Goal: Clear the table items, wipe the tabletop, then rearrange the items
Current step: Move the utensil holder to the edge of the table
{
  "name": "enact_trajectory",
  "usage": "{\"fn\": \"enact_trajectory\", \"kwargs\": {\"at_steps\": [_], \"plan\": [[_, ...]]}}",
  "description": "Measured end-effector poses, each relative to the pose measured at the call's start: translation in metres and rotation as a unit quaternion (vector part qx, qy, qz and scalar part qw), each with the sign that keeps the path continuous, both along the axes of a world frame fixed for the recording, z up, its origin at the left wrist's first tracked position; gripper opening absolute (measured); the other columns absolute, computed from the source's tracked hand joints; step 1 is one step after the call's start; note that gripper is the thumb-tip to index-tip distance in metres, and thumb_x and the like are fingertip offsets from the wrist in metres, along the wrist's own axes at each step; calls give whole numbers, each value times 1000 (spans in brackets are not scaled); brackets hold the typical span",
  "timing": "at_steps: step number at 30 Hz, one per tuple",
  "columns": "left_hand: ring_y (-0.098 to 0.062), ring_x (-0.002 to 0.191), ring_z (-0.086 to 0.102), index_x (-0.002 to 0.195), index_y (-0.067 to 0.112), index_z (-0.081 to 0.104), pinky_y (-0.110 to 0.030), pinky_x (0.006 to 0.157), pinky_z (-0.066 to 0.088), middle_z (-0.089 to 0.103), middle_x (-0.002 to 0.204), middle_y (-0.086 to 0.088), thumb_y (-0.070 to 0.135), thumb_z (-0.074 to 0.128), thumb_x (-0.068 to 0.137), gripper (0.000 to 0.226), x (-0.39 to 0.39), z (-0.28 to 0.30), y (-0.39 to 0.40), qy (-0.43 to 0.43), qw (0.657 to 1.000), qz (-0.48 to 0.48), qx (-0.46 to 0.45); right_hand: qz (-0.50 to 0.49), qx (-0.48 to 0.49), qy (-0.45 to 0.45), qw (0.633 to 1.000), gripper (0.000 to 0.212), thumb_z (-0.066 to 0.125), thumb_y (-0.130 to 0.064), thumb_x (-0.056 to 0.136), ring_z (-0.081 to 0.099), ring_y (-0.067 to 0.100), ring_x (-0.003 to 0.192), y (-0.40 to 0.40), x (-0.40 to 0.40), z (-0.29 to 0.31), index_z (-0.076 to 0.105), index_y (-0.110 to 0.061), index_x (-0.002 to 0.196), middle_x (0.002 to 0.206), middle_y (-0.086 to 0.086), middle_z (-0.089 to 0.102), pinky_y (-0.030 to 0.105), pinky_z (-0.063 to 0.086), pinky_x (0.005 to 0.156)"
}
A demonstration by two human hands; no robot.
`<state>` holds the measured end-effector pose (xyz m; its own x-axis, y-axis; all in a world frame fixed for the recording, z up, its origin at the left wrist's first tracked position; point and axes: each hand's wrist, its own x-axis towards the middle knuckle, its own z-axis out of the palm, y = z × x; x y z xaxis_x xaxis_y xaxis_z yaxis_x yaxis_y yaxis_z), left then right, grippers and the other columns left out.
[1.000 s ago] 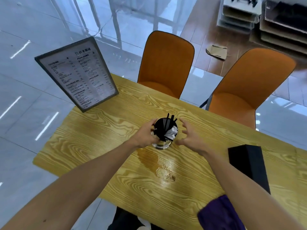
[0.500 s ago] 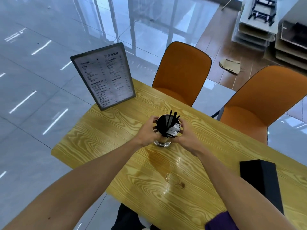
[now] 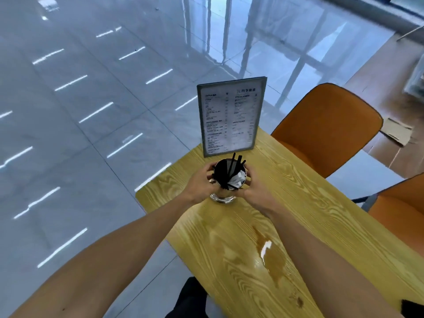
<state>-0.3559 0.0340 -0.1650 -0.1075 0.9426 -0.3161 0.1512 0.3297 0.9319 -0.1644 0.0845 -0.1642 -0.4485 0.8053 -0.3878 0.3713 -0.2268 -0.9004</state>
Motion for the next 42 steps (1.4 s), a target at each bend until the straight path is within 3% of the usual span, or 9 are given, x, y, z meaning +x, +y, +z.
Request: {"fn": "enact_trajectory", "kwargs": {"at_steps": [5, 9, 15, 22, 26, 31, 33, 36, 42], "plan": [[-6, 107, 64, 130, 23, 53, -24, 85, 57, 59, 121, 16, 12, 89, 73, 68, -51, -8, -4, -3, 998, 55, -11, 43, 2, 0, 999, 101, 98, -29, 59, 63, 3, 114, 12, -57, -9, 44, -36, 143, 130, -18, 62, 40, 57, 96], [-16, 110, 65, 132, 18, 54, -27, 87, 57, 60, 125, 7, 5, 87, 73, 69, -82, -17, -4, -1, 996, 92, -11, 82, 33, -7, 996, 84, 97, -22, 62, 64, 2, 113, 25, -91, -10, 51, -62, 120, 123, -22, 66, 34, 57, 94], [-10, 106, 66, 134, 13, 54, -16, 79, 54, 59, 129, 0, 1, 85, 75, 68, -112, -17, 5, 14, 992, 123, -4, 96, 15, -16, 995, 95, 97, -25, 62, 60, 6, 121, 40, -126, -10, 42, -40, 139, 131, -16, 63, 31, 54, 96], [-17, 121, 60, 136, 19, 52, -25, 96, 52, 60, 132, 4, 13, 91, 69, 78, -124, -25, 12, 32, 991, 127, -19, 82, 45, -39, 995, 82, 85, -6, 77, 54, -15, 104, 46, -142, -11, 40, -37, 138, 120, -24, 59, -2, 42, 70], [-14, 118, 57, 134, 15, 51, -20, 87, 45, 59, 132, 5, 26, 90, 72, 75, -111, -24, 8, 85, 984, 142, -70, 69, 51, -54, 995, 87, 83, -14, 81, 51, 6, 125, 41, -137, -14, 35, -27, 152, 140, -10, 54, 8, 40, 85], [-19, 86, 62, 88, 21, 64, -29, 68, 46, 65, 89, 4, 22, 75, 86, 12, -86, -26, -2, 146, 969, 50, -196, 85, 66, -113, 988, 78, 74, -26, 90, 37, 18, 141, 36, -105, -18, 33, -23, 156, 154, -1, 43, 41, 36, 115], [-23, 105, 65, 112, 16, 69, -33, 77, 52, 70, 112, -3, 26, 74, 86, 29, -73, -26, -4, 147, 968, -9, -205, 83, 76, -144, 983, 73, 70, -26, 90, 35, 21, 145, 34, -85, -19, 36, -23, 155, 157, 4, 42, 44, 33, 118], [-22, 130, 51, 145, 12, 48, -29, 88, 42, 51, 146, -4, 43, 71, 88, 69, -44, -23, 0, 192, 957, -86, -202, 76, 100, -222, 967, 72, 64, -42, 88, 38, 27, 144, 28, -49, -19, 37, -27, 154, 155, 6, 44, 50, 34, 116], [-22, 151, 22, 155, 17, 32, -40, 120, 25, 29, 162, -7, 53, 65, 89, 83, 34, -12, 10, 301, 924, -212, -105, 58, 105, -418, 901, 74, 49, -63, 92, 12, 39, 153, 0, 45, -5, 26, -37, 157, 166, 9, 23, 65, 7, 119]]}}
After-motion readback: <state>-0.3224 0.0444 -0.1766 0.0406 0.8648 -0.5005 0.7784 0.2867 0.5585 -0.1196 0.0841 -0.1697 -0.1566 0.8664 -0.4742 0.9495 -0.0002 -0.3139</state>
